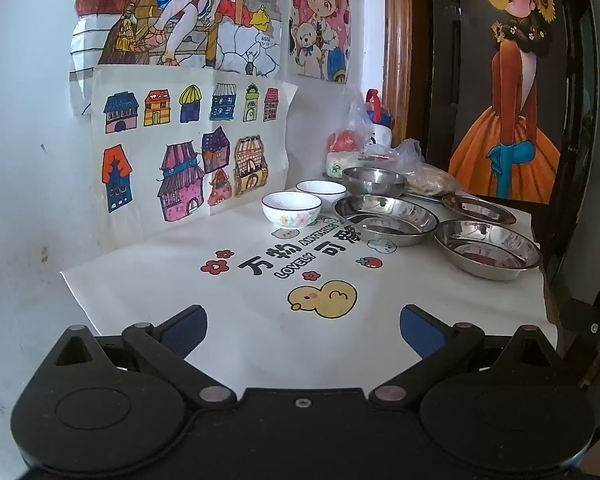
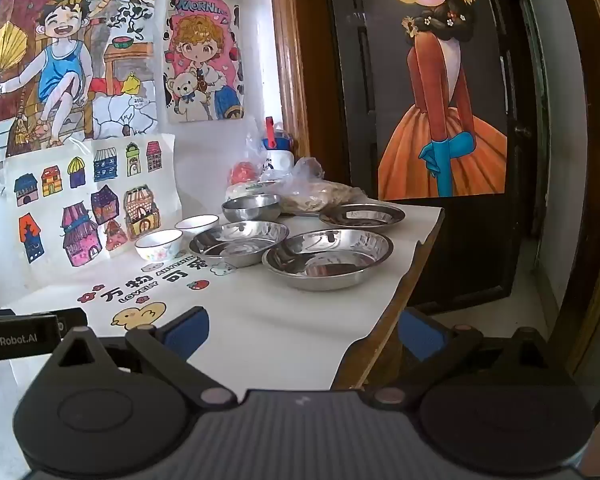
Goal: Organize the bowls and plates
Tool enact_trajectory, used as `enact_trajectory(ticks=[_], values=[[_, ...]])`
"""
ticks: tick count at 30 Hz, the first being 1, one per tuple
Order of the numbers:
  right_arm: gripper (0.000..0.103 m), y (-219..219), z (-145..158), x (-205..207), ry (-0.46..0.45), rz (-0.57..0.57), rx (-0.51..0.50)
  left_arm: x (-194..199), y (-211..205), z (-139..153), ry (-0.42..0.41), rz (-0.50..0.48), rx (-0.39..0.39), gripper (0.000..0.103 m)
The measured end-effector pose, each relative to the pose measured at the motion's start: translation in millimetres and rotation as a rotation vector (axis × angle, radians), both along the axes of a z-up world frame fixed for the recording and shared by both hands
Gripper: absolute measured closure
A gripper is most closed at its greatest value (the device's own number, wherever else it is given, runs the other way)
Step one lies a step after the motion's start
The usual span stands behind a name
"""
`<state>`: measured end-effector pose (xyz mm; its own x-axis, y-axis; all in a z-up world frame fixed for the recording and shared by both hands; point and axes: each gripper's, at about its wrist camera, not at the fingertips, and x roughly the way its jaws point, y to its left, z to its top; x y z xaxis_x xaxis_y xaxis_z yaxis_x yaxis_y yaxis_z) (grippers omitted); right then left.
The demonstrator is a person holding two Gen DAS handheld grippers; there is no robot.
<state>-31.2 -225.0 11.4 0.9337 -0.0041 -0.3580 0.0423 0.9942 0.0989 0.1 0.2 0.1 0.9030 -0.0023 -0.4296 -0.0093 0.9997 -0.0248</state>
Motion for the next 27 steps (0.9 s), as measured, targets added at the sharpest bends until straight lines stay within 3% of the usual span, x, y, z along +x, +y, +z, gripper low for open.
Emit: enact_trajectory(ticks=[27], values=[[0.000, 2.1, -3.1, 7.3, 0.026, 0.003, -0.006, 7.5, 1.7, -3.4, 0.016, -0.006, -0.022, 0.001]])
